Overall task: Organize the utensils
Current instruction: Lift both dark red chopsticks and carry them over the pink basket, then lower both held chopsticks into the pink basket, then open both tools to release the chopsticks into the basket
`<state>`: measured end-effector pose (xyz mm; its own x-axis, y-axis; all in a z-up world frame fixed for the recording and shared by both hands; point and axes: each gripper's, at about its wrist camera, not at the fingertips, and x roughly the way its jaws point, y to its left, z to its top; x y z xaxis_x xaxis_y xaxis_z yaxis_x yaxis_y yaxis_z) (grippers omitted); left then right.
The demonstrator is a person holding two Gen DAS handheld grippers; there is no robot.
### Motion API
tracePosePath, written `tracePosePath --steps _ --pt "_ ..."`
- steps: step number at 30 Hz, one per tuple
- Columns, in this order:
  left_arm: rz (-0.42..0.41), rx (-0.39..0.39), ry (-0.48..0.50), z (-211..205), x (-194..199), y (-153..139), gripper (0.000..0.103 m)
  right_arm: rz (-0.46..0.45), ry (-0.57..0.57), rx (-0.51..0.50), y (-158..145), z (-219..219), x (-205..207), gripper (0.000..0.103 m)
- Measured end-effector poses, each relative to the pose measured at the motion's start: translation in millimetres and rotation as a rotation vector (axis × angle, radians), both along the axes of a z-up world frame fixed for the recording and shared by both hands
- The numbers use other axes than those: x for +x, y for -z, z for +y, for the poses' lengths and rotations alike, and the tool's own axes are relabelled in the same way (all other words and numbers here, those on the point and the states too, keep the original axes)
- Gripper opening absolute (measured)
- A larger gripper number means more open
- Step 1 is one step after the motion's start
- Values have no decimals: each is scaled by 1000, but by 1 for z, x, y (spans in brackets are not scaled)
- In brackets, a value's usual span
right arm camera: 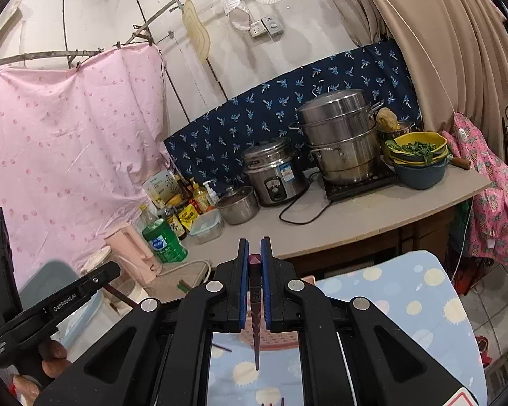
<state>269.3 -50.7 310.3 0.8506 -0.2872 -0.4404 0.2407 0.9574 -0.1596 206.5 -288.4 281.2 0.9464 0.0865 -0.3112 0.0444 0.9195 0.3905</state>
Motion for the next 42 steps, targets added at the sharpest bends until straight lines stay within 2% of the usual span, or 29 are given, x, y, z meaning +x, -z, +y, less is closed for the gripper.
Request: tracePosePath --steps 6,13,26,42 --pt "-77 -34 -7 -14 39 -29 6 -46 17 6 -24 -5 46 7" --pt "-83 -24 -19 -28 78 -31 6 -21 21 -14 -16 -4 93 7" --pt "-43 -4 -11 -37 106 -4 6 50 10 -23 27 -3 128 7" --pt "4 23 -30 -24 126 26 6 100 8 -33 52 -1 141 7"
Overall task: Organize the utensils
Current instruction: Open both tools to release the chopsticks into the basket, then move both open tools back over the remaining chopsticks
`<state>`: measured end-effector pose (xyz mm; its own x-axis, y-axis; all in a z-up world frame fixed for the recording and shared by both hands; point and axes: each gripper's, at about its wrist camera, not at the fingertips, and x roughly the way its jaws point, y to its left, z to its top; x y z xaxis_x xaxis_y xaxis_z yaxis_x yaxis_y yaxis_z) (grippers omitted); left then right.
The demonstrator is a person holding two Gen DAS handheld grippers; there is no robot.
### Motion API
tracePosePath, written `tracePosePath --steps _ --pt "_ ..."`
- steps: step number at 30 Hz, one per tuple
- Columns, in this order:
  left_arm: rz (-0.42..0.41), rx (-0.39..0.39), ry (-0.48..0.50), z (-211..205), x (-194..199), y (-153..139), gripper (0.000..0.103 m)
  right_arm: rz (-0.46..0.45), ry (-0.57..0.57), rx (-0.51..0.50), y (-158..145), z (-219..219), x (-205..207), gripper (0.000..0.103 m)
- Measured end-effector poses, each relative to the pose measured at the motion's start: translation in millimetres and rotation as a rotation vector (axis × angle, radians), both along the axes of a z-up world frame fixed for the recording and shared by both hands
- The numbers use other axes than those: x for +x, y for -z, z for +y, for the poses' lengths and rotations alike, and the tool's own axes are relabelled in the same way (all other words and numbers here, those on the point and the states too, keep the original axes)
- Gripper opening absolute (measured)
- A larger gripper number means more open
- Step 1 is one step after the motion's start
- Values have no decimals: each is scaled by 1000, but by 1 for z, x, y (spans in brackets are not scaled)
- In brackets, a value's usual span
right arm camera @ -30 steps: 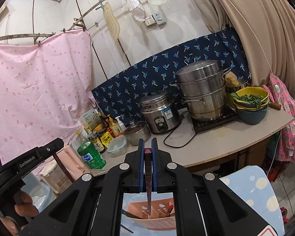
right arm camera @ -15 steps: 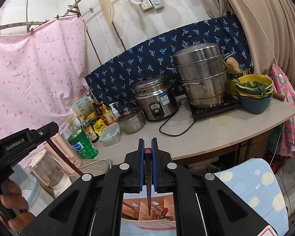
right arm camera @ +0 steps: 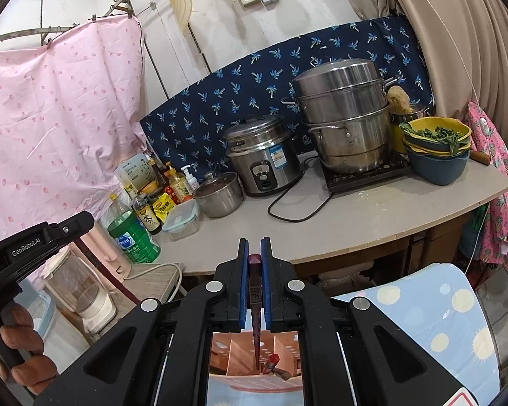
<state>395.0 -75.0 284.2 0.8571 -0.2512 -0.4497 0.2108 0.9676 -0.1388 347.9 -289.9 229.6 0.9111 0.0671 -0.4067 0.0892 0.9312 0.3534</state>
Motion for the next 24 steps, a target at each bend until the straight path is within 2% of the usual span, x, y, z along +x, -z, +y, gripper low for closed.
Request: tracePosePath --steps 7,9,11,13,16,24 --pt "43 0 -1 6 0 21 8 27 -3 8 12 2 -1 11" --pt "54 -1 -3 7 -1 23 16 25 -1 7 11 2 -4 13" --pt "57 -3 -16 11 -5 25 30 21 2 9 8 2 -8 13" --pt "60 -10 -20 14 -12 25 34 14 1 11 4 1 -14 14" --pt "66 -12 -18 18 -22 25 35 -1 0 12 -2 1 -26 18" --pt "61 9 -20 26 -67 23 39 -17 -21 -20 -11 15 -75 19"
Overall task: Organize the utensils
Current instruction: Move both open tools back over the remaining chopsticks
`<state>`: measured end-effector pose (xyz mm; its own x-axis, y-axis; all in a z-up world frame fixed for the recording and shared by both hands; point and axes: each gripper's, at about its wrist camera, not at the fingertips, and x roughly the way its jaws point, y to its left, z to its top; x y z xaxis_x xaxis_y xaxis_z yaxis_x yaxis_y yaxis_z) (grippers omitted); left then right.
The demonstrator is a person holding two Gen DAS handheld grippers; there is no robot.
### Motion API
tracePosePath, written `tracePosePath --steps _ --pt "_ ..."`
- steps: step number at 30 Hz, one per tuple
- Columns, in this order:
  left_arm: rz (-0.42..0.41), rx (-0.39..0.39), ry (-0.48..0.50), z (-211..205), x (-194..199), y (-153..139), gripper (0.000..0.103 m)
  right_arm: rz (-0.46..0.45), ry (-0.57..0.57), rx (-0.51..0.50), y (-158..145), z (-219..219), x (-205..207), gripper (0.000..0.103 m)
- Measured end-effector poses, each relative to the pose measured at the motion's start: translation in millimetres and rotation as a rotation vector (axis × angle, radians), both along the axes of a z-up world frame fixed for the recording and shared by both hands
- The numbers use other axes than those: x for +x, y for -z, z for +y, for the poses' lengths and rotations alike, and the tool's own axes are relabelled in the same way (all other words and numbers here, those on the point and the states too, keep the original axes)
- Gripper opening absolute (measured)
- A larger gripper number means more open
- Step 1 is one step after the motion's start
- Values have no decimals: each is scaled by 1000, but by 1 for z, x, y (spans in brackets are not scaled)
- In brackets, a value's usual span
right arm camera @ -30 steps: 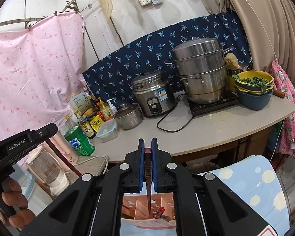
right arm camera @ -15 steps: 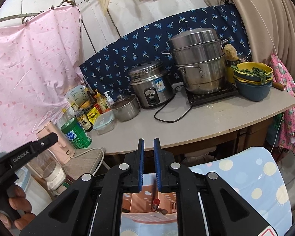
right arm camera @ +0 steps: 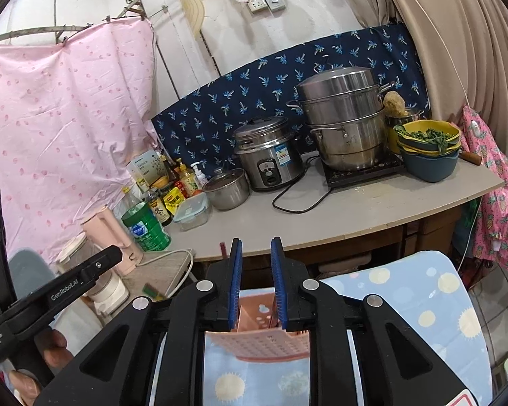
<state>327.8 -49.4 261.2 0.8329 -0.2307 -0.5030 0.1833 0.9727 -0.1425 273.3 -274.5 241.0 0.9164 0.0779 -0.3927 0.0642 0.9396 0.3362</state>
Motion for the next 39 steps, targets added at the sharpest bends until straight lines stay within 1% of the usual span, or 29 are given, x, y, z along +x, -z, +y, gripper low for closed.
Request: tracePosePath --steps 2,4,9,15,21,27,30,33,36,39 --pt "-2 4 -4 3 -14 0 45 0 -11 -10 0 4 -14 22" --pt "-6 5 -6 6 -30 0 49 5 -21 -19 0 8 -30 24" --pt "-1 20 14 11 -65 6 49 21 -45 -25 8 16 -71 24" --pt "37 16 28 21 -105 28 51 70 -79 -33 32 27 -118 24" --pt "82 59 37 29 -147 63 51 137 -93 -46 67 37 -164 24" --pt "155 95 59 36 -187 109 51 218 -105 -85 109 49 -206 24" --pt "195 95 62 40 -204 133 51 265 -116 -93 132 54 -223 24" --pt "222 117 53 40 -216 155 51 302 -123 -108 152 60 -235 24" --pt "273 126 56 41 -226 180 51 349 -139 -109 176 67 -242 24" --pt "310 142 54 41 -234 201 51 384 -151 -134 197 77 -247 24"
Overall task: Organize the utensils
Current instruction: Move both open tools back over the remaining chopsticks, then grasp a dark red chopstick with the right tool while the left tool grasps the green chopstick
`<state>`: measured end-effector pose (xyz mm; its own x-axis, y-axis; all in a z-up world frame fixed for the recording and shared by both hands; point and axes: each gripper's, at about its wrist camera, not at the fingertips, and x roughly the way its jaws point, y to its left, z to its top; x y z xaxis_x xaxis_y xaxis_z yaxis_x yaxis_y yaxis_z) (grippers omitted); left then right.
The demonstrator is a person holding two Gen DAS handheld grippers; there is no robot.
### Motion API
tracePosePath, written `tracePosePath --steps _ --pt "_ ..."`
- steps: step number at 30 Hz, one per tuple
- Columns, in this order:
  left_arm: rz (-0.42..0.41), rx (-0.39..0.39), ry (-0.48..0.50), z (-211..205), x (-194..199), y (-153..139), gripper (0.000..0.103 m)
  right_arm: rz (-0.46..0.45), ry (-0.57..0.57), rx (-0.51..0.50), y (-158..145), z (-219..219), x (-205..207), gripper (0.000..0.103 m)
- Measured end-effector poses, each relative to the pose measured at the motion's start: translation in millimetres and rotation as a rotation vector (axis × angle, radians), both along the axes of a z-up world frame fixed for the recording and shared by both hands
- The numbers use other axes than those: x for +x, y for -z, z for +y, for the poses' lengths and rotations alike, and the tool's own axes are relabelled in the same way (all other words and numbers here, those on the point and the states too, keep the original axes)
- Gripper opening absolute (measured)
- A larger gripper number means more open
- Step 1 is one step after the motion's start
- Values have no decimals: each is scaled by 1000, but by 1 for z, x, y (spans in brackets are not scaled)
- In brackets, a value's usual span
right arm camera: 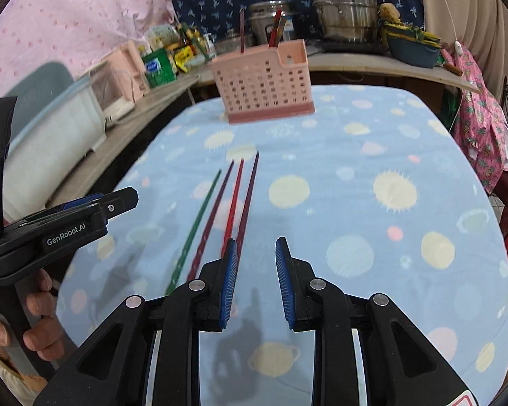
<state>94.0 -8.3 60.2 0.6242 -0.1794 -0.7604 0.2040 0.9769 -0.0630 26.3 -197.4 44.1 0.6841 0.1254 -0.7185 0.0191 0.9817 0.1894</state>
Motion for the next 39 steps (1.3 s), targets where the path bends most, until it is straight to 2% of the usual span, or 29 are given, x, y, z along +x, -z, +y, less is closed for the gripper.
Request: tracePosePath --steps 5,9,12,15,39 --pt "49 22 1 1 -8 28 51 41 -27 -20 25 13 0 24" --pt "66 37 6 0 -11 39 51 74 -43 -16 40 23 5 24" --pt "84 39 12 0 -15 46 58 89 -50 -25 46 29 8 24" --pt "91 42 16 1 -18 50 62 94 -53 -32 49 32 11 24" --pt "159 53 20 3 -20 71 63 119 -49 -56 62 38 24 24"
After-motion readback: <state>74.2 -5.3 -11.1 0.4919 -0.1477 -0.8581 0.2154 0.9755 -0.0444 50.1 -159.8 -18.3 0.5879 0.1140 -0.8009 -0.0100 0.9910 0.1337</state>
